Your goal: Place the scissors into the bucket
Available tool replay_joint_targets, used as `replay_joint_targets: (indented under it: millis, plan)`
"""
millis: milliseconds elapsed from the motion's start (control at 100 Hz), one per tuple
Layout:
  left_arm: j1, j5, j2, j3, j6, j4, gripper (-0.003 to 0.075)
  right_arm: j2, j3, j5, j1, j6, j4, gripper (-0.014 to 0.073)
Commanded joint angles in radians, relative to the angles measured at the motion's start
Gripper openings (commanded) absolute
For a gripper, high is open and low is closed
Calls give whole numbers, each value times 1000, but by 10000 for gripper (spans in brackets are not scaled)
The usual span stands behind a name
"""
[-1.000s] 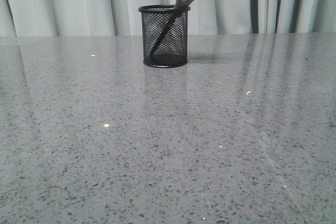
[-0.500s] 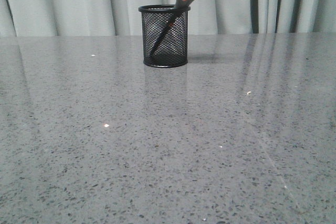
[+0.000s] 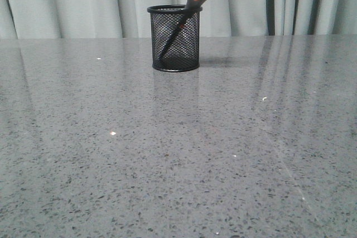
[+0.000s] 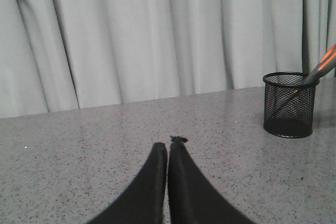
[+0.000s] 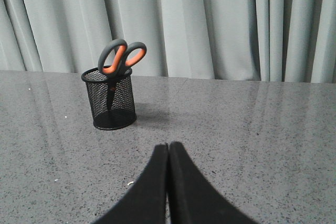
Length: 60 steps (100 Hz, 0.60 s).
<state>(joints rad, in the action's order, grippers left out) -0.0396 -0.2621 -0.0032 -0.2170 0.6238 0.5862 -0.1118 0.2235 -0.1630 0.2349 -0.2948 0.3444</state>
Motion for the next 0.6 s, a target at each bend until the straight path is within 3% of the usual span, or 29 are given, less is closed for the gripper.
replay_joint_targets:
  millis: [0, 80, 190, 280, 440, 590]
  plan:
    - [1, 87, -22, -25, -9, -1, -20, -7, 25, 86, -5, 0, 2, -66]
    - [3, 139, -20, -3, -72, -74, -20, -7, 25, 86, -5, 0, 2, -66]
    - [36, 240, -20, 76, -385, -331, -20, -7, 25, 86, -5, 0, 2, -66]
    - [70, 285, -26, 160, -541, -441, -20, -7, 25, 86, -5, 0, 2, -66]
    - [69, 305, -26, 259, -657, -564, -20, -7, 25, 86, -5, 0, 2, -66]
    - [39, 201, -26, 259, -659, -577, -20, -7, 25, 86, -5, 0, 2, -66]
